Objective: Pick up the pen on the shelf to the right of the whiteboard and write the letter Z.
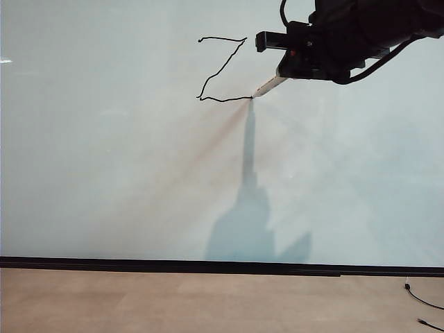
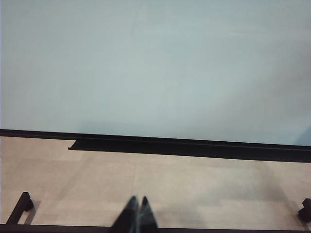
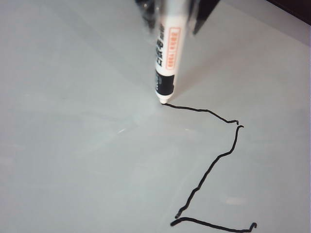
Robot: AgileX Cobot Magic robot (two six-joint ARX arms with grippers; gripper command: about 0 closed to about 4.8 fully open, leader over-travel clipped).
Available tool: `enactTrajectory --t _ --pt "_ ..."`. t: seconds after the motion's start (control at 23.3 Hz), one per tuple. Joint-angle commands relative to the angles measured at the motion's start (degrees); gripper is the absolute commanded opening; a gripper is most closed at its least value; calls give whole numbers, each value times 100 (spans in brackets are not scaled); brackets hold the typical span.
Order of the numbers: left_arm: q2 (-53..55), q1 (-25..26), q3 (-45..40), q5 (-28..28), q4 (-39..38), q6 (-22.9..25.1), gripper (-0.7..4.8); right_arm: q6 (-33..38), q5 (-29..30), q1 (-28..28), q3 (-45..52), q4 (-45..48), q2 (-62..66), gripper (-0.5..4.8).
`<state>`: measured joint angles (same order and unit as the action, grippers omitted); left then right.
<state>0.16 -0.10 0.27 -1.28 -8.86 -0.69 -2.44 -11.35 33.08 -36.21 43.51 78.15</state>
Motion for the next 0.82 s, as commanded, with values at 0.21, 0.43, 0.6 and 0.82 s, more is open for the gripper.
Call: enactTrajectory --t 0.21,0.43,0.6,0.82 --pt "2 0 11 -4 33 24 -4 -103 400 409 164 256 -649 -5" --pt "2 0 11 -2 33 24 -5 -210 400 654 1228 256 -2245 -5" --pt "2 0 11 -2 33 24 -4 -214 328 656 1919 116 -3314 -5" --pt "2 0 11 -2 31 24 -4 -262 -59 640 2468 -1178 -4979 -5"
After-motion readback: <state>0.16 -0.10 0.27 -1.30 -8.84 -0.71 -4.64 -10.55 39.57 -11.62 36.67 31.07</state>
